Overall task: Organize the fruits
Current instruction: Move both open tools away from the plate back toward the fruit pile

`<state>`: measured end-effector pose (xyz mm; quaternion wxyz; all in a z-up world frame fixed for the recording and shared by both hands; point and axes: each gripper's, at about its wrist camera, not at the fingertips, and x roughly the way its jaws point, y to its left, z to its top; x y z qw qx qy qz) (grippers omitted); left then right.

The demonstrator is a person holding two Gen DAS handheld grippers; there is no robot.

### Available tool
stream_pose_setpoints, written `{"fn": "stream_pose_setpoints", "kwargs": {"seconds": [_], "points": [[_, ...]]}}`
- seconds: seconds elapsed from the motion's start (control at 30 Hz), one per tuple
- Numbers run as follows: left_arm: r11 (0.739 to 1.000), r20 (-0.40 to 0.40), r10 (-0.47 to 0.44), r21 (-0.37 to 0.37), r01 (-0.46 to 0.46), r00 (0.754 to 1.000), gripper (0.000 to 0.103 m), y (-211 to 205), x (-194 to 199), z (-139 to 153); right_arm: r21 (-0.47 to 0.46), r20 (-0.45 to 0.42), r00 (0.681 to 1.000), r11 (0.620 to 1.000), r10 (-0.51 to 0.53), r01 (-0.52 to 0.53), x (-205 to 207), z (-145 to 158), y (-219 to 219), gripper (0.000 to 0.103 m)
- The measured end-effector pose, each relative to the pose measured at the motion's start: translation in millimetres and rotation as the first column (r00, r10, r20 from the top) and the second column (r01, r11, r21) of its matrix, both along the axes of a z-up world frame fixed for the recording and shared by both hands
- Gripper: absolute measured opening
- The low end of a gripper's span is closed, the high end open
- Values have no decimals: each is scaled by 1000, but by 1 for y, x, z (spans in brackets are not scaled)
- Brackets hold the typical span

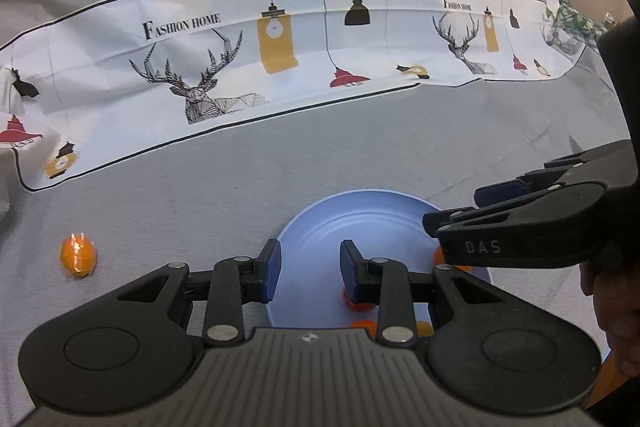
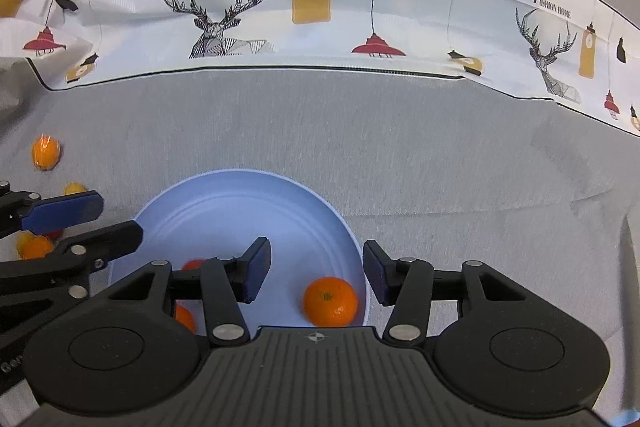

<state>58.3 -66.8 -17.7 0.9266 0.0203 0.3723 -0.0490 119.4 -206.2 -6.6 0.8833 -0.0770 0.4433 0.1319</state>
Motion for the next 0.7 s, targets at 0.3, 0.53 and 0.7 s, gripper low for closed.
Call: {"fn": "stream_pose_setpoints", "kwargs": {"seconds": [0.3, 0.53, 0.7], "points": [[1000, 14, 23, 7, -23, 1000, 36, 18, -4, 9, 31, 31, 999, 1000, 7, -8, -1, 6, 5, 52], [998, 27, 55, -5, -55, 998, 36, 39, -9, 18, 75, 58, 998, 997, 3, -7, -2, 13, 8, 39], [994, 32, 96, -50, -94, 995, 31, 62, -11, 27, 109, 79, 997, 994, 12, -21, -5, 18, 12, 32]]}}
